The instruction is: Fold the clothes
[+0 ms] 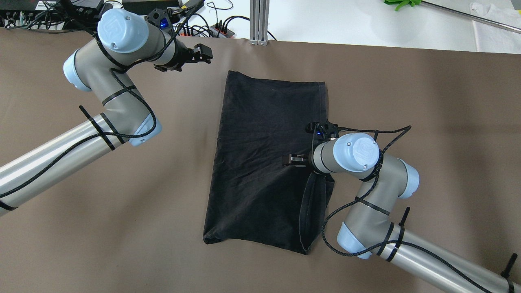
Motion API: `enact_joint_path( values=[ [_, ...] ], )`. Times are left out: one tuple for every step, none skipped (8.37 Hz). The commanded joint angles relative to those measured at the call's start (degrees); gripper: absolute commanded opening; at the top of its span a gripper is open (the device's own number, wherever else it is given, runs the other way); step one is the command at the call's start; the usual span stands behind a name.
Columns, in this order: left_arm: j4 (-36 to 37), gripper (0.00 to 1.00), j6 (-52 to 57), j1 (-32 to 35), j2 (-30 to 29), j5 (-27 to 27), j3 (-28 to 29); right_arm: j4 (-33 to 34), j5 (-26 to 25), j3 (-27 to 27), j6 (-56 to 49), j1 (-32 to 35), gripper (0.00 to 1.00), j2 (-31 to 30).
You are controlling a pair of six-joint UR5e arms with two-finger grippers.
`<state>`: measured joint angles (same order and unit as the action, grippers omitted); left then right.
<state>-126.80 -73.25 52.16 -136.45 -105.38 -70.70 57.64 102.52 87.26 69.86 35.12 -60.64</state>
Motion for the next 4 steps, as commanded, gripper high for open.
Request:
enact_joint_path(
  values=[
    [0.1,1.00,0.0,0.0,0.0,0.0,0.1,-0.2,2.2,2.9,-1.0,0.6,0.94,-4.0],
    [0.1,1.00,0.0,0.0,-0.1,0.1,0.1,-0.2,3.5,4.3,-1.2,1.6,0.94,-6.0],
    [0.1,1.00,0.0,0.0,-0.5,0.1,0.1,-0.6,4.7,4.8,-1.3,2.2,0.94,-6.7],
    [0.1,1.00,0.0,0.0,-0.7,0.1,0.1,-0.6,6.2,5.9,-1.2,2.4,0.94,-6.6]
  ],
)
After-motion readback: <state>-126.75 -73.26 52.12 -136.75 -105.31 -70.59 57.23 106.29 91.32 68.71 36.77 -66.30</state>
